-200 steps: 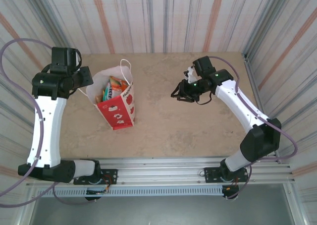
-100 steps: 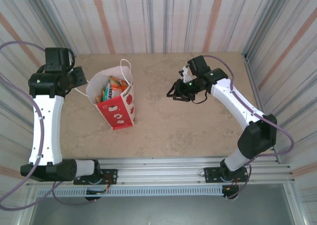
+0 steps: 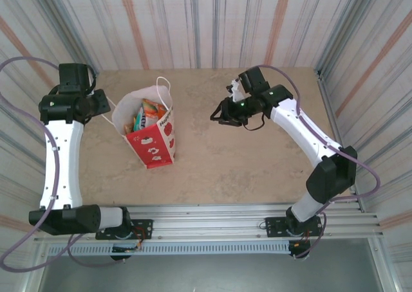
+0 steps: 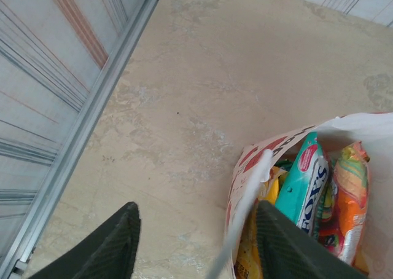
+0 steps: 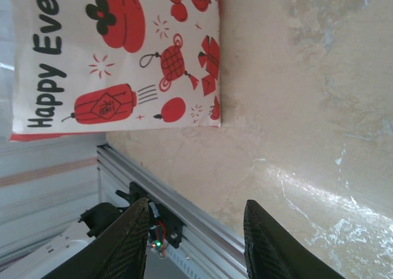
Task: Place the snacks into the paper bag
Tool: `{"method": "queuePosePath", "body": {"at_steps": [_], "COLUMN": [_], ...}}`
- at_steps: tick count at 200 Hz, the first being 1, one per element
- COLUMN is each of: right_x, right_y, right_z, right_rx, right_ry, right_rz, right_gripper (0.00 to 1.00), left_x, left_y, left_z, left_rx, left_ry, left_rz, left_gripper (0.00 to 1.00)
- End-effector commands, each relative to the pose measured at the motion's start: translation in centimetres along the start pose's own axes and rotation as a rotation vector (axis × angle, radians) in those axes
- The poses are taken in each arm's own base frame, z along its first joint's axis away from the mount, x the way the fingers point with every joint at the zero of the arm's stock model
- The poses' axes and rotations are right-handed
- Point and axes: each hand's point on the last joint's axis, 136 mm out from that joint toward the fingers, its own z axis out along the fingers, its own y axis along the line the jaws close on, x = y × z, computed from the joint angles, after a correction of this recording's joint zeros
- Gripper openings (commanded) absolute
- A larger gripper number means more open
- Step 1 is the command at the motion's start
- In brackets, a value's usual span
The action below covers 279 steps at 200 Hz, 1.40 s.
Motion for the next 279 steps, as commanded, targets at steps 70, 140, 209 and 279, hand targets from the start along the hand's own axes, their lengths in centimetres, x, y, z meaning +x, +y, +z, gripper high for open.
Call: {"method": "queuePosePath", "body": {"at_steps": [70,140,209,279], "right_x": [-5.0,-7.0,-9.5,-9.7], "right_y": [11.2,18.1,18.9,20.3], "right_z": [1.3,5.0,8.3,6.4], "right_rx": [-0.235,-0.361,-0.372,-0.409], "right_ry": [-0.147,-0.151,-0.183,-0.188], "right_rz": [-0.226,-0.336,-0.316,-0.345], "right_gripper": [0.53,0.57,0.56,0.29], "left_x": [-0.2,0.0,0.2,-0.2], "left_y": [-1.9,-2.2,-2.4,-2.9], "left_z": [0.5,-0.1,0.0,-0.2], "left_rx": [0.113,0.141,0.149,0.177], "left_ry": [0.008,0.007,0.014,0.006], "left_rz": [0.053,0.065,0.072,0.074], "left_gripper": [0.00,0.00,0.00,0.00]}}
